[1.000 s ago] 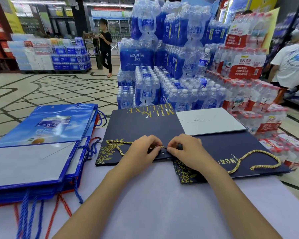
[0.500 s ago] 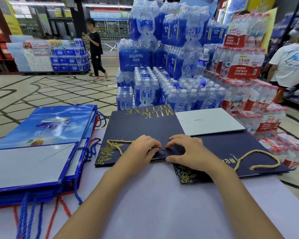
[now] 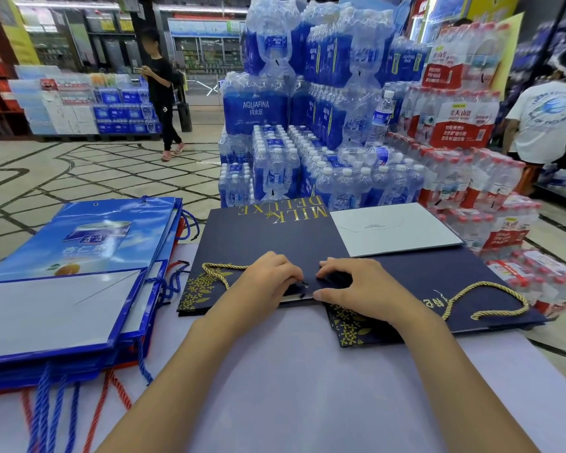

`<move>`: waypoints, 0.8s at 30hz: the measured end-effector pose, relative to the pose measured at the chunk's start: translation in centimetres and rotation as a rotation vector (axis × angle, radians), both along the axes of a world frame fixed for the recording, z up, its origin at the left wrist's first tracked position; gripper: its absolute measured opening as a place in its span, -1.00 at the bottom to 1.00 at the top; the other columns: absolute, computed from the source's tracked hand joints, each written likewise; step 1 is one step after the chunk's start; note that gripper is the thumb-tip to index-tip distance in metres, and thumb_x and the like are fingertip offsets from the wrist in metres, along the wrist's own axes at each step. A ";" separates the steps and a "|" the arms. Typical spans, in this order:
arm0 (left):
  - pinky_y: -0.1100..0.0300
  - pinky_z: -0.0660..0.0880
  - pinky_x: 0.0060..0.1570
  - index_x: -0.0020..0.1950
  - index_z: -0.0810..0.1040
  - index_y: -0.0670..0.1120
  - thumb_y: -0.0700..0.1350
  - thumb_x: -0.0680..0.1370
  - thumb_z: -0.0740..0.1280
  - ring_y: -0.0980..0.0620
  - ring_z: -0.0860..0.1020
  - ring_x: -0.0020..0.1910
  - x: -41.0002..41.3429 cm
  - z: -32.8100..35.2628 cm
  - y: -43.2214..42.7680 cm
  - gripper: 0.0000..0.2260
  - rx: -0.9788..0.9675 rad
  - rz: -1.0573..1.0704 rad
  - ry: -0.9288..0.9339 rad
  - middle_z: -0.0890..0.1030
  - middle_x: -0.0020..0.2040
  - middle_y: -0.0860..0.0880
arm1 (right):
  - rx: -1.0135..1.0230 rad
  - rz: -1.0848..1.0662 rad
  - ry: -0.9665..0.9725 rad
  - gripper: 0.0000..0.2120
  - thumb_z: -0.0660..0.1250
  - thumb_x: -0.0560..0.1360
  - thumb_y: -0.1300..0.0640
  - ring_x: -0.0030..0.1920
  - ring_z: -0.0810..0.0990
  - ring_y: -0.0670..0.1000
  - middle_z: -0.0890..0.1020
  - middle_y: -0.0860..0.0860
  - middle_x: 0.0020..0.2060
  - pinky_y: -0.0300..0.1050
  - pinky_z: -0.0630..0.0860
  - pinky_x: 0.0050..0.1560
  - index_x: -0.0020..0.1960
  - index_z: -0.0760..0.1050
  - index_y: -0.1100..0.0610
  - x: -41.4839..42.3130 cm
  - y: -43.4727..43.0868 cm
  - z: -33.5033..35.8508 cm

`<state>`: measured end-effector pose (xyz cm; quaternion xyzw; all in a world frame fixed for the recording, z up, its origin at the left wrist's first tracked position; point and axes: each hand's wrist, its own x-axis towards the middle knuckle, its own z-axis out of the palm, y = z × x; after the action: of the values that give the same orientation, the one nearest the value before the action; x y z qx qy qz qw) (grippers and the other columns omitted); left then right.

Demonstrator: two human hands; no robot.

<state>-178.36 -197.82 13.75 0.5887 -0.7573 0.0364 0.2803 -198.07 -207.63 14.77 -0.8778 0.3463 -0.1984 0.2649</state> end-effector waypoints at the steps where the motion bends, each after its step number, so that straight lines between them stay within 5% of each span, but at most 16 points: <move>1: 0.14 0.40 -0.07 0.04 0.63 -0.13 -0.22 0.58 0.18 -0.07 0.47 -0.07 0.0 0.0 0.1 -0.78 0.000 0.000 -0.015 0.58 -0.08 -0.07 | 0.002 0.002 0.002 -0.67 0.48 0.30 -0.25 0.36 0.37 -0.26 0.58 -0.28 0.18 0.03 0.25 0.44 0.01 0.60 -0.16 0.0 0.0 0.0; 10: 0.19 0.40 -0.12 0.00 0.63 -0.10 -0.25 0.53 0.23 0.03 0.42 -0.08 -0.2 0.0 -0.1 -0.80 -0.056 -0.021 -0.046 0.59 -0.12 -0.04 | 0.005 -0.004 -0.009 -0.66 0.45 0.26 -0.30 0.31 0.43 -0.26 0.60 -0.31 0.10 -0.03 0.29 0.43 -0.02 0.63 -0.21 0.0 0.3 0.0; 13: 0.16 0.44 -0.13 -0.03 0.65 -0.11 -0.23 0.51 0.26 0.01 0.49 -0.10 -0.4 0.1 -0.1 -0.83 -0.088 -0.001 0.023 0.64 -0.14 -0.03 | 0.011 -0.011 -0.034 -0.74 0.52 0.32 -0.18 0.17 0.51 -0.30 0.61 -0.36 -0.09 -0.19 0.37 0.34 -0.03 0.68 -0.14 -0.1 0.5 0.4; 18: 0.04 0.48 -0.05 0.02 0.63 -0.15 -0.20 0.56 0.24 -0.04 0.52 -0.06 -1.6 0.4 0.4 -0.83 -0.019 0.003 0.138 0.64 -0.10 -0.02 | 0.032 0.021 -0.020 -0.74 0.55 0.34 -0.09 -0.03 0.42 -0.59 0.67 -0.17 0.09 -0.66 0.26 0.01 0.02 0.71 -0.08 0.0 0.7 0.6; 24: 0.14 0.42 -0.09 0.02 0.62 -0.11 -0.22 0.58 0.20 -0.08 0.47 -0.08 0.4 0.6 0.3 -0.80 -0.014 0.047 0.069 0.58 -0.10 -0.05 | 0.076 -0.003 -0.032 -0.72 0.56 0.32 -0.11 0.08 0.50 -0.46 0.68 -0.17 0.06 -0.44 0.37 0.18 0.00 0.71 -0.07 0.0 0.8 0.7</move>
<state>-177.96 -197.51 14.39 0.6055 -0.7327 0.0280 0.3094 -198.07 -206.83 15.44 -0.8633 0.3508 -0.1994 0.3031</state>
